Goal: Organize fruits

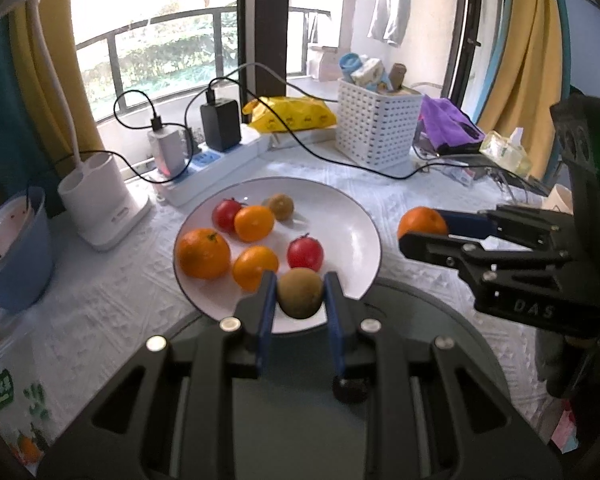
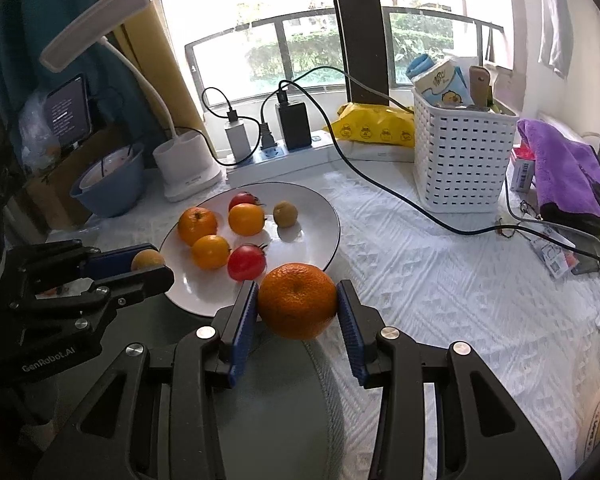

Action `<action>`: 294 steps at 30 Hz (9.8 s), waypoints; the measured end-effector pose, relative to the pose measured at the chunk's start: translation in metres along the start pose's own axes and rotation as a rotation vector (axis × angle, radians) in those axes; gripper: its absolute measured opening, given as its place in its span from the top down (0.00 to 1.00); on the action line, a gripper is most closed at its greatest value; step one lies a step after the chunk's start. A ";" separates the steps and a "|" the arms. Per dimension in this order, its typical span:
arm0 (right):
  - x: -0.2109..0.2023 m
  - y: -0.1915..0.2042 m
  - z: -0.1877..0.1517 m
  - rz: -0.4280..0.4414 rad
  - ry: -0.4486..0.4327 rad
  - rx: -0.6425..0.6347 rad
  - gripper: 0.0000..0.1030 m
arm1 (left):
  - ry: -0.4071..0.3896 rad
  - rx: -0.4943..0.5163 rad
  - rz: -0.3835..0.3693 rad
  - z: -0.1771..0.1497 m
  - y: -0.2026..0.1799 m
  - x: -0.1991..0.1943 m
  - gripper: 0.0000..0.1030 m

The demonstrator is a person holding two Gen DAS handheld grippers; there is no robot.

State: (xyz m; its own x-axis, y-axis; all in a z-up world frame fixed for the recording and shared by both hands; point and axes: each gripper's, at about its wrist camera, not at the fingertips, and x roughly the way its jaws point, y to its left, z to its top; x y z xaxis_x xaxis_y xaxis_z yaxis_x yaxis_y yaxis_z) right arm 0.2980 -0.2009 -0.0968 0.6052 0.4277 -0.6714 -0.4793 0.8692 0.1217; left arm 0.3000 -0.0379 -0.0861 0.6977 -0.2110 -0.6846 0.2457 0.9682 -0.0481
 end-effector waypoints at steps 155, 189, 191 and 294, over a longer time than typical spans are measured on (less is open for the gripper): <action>-0.045 -0.009 -0.075 0.050 0.033 0.060 0.59 | 0.116 -0.045 0.029 -0.062 -0.043 -0.003 0.72; 0.016 0.068 -0.054 0.046 0.164 -0.032 0.59 | 0.010 -0.176 0.027 -0.086 0.048 -0.044 0.72; 0.018 0.070 -0.053 0.043 0.167 -0.041 0.59 | 0.009 -0.181 0.023 -0.087 0.050 -0.044 0.72; -0.001 0.011 0.017 0.041 0.015 -0.062 0.70 | -0.027 -0.042 0.029 0.001 0.008 -0.012 0.72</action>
State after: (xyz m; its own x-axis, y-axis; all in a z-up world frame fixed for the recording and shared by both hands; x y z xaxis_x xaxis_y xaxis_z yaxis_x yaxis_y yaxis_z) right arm 0.3031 -0.1880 -0.0824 0.5744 0.4587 -0.6780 -0.5423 0.8336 0.1045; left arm 0.2948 -0.0275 -0.0776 0.7223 -0.1858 -0.6662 0.1970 0.9786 -0.0594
